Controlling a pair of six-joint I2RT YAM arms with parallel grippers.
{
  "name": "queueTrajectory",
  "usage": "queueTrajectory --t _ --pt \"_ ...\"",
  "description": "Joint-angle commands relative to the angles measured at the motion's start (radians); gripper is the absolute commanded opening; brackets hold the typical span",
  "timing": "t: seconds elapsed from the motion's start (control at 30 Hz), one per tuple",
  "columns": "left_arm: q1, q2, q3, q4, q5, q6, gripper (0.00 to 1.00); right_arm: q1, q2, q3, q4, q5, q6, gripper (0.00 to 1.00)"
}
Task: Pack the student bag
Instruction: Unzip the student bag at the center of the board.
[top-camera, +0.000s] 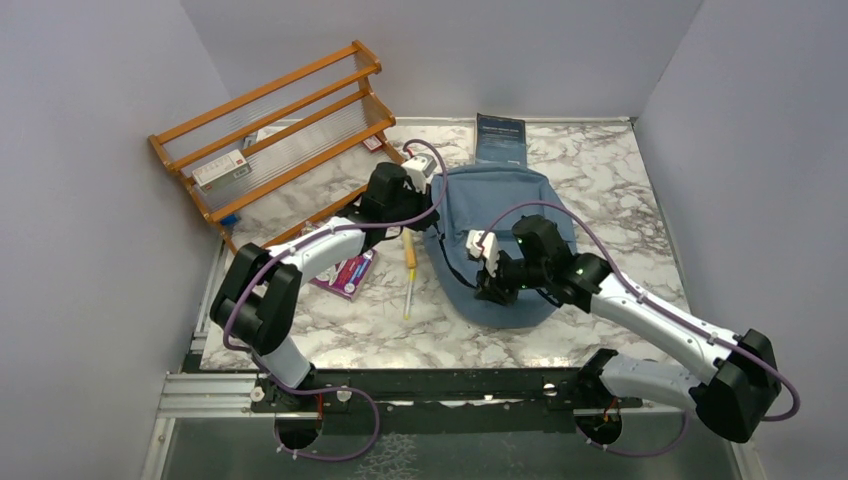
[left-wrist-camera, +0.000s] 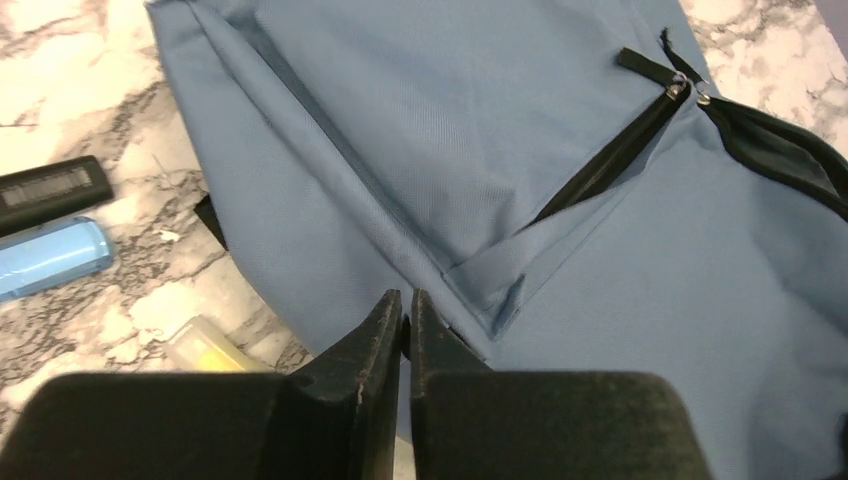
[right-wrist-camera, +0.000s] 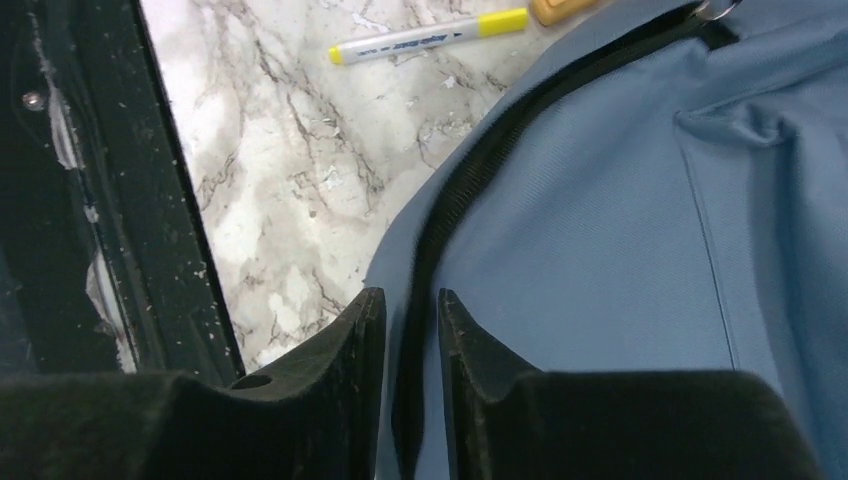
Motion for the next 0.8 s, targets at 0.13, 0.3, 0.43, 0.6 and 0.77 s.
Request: queueTrajectory --t 0.13,0.3,0.43,0.6,0.77 --pt "0.013 -0.149 -0.045 0.085 0.028 -0.031 0.37 0.007 -0.17 -0.054 0.124 -0.015 0.22 0.49" --pt "0.0 -0.271 -0.143 0.105 0.021 -0.103 0.45 0.007 -0.234 -0.017 0.022 0.12 0.305 0.5" --pt "-0.105 -0.343 -0.215 0.104 -0.049 -0.121 0.47 0.008 -0.239 0.028 -0.088 0.36 0.381 0.51" --pt "-0.268 -0.352 -0.251 0.09 -0.177 -0.102 0.5 0.007 -0.208 0.078 -0.199 0.685 0.608 0.5" --pt "-0.307 -0.3 -0.212 0.072 -0.177 -0.043 0.53 0.007 -0.242 0.091 -0.229 0.887 0.892 0.51"
